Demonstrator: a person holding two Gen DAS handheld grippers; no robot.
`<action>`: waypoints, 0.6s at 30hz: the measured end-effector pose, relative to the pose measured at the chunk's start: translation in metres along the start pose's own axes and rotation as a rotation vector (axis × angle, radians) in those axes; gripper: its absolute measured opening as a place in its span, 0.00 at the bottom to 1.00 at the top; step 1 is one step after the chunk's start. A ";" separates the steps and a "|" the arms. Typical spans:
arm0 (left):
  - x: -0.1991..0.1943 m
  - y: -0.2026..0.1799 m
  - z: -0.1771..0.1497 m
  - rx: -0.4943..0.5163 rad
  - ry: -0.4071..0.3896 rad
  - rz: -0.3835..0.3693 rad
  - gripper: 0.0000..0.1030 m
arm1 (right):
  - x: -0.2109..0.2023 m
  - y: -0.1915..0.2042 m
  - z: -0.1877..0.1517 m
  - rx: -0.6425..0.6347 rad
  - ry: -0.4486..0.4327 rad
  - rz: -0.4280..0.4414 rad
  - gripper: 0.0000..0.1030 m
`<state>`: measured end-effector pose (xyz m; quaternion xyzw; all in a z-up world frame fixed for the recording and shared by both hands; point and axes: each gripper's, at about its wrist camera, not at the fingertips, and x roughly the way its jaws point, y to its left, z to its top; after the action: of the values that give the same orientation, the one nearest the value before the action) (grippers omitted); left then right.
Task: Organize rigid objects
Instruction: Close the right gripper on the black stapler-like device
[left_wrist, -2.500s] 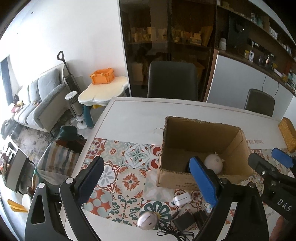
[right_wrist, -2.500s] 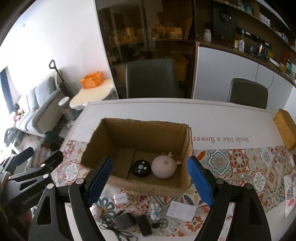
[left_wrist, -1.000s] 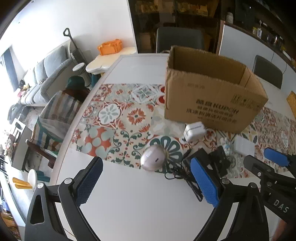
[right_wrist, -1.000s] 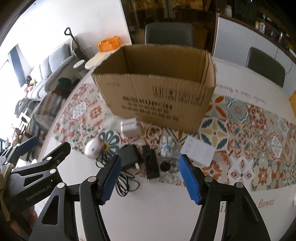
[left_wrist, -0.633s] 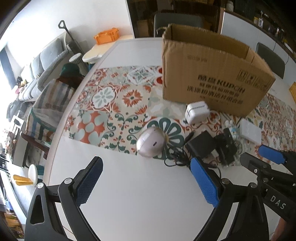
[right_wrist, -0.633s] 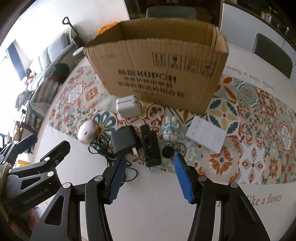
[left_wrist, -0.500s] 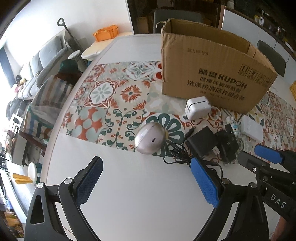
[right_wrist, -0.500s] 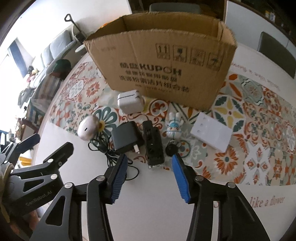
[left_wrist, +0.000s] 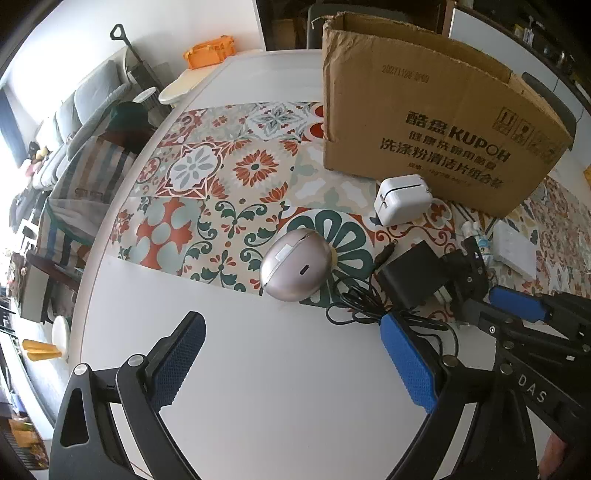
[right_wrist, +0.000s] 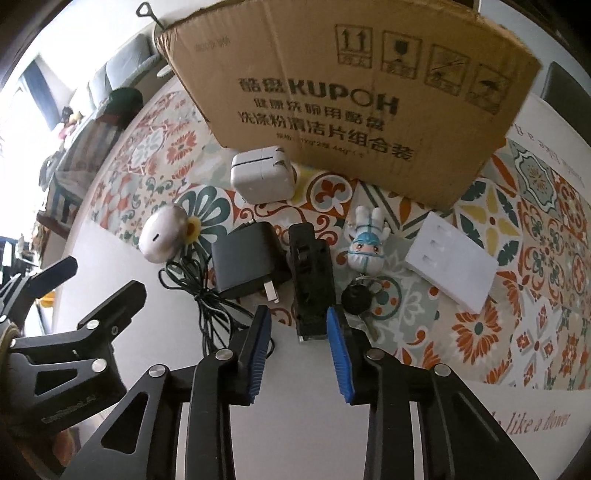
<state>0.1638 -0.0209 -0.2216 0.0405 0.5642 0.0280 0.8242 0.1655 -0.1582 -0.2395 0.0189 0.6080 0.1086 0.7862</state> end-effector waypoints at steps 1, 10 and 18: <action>0.001 0.000 0.000 -0.001 0.002 0.000 0.94 | 0.001 0.000 0.001 -0.002 0.001 -0.002 0.31; 0.010 -0.001 0.002 -0.004 0.022 0.001 0.94 | 0.019 0.000 0.010 -0.032 0.035 -0.040 0.28; 0.016 0.002 0.003 -0.015 0.032 0.004 0.94 | 0.037 0.009 0.022 -0.063 0.046 -0.070 0.28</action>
<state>0.1722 -0.0171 -0.2350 0.0349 0.5771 0.0346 0.8152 0.1939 -0.1405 -0.2674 -0.0296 0.6225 0.1007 0.7755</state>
